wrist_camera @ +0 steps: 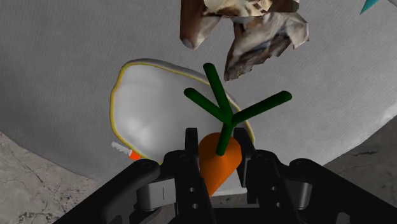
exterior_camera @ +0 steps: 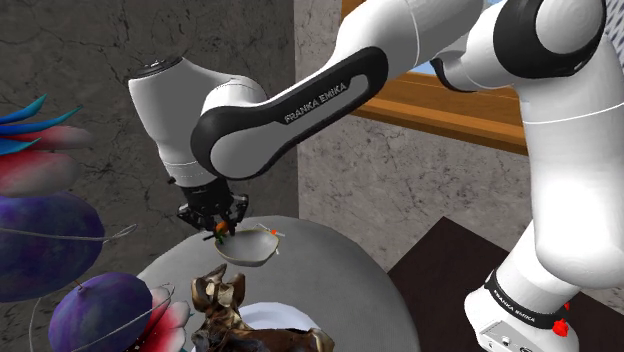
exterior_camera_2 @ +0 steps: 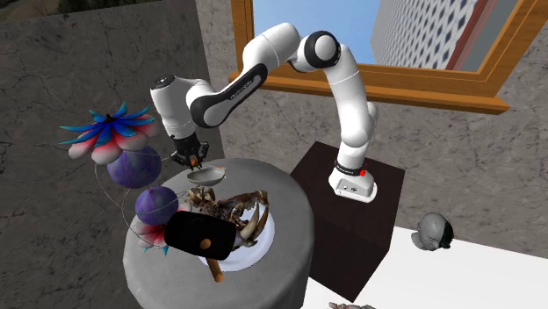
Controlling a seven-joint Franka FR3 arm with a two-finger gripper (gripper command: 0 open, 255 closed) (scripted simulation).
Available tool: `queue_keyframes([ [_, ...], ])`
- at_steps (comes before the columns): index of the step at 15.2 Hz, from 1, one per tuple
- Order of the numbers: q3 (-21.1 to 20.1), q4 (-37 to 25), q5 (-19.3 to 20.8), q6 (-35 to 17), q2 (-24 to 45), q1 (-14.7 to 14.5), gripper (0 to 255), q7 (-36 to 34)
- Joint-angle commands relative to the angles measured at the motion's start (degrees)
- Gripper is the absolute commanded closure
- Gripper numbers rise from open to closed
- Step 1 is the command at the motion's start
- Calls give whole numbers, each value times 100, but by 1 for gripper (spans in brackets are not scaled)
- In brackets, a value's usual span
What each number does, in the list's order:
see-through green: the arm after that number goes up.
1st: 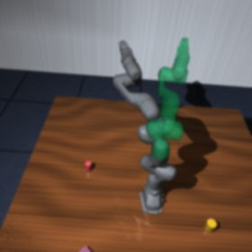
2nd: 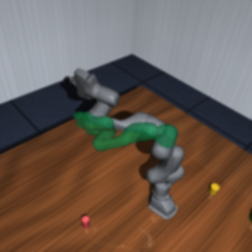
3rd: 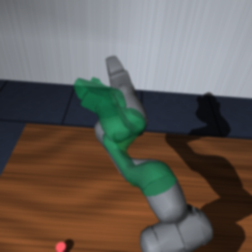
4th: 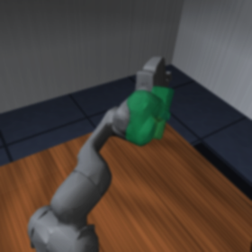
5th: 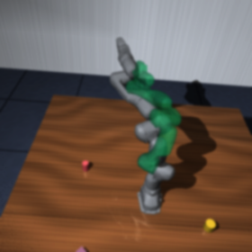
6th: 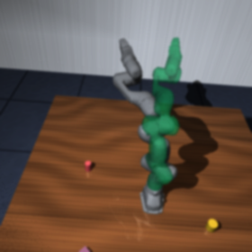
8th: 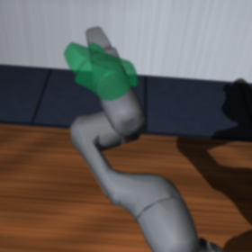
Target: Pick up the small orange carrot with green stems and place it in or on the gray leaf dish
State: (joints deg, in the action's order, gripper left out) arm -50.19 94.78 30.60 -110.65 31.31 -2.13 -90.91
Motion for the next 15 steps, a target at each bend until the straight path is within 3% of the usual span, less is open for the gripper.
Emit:
queue_keyframes([
  [1, -42, -80, -62, 123, -63, 13, 255, 44],
  [7, -136, -335, -210, 468, -212, 35, 255, 162],
  [11, -159, -32, -359, 300, -470, 643, 255, 678],
  [15, -93, 147, -251, 58, -365, 622, 255, 592],
])
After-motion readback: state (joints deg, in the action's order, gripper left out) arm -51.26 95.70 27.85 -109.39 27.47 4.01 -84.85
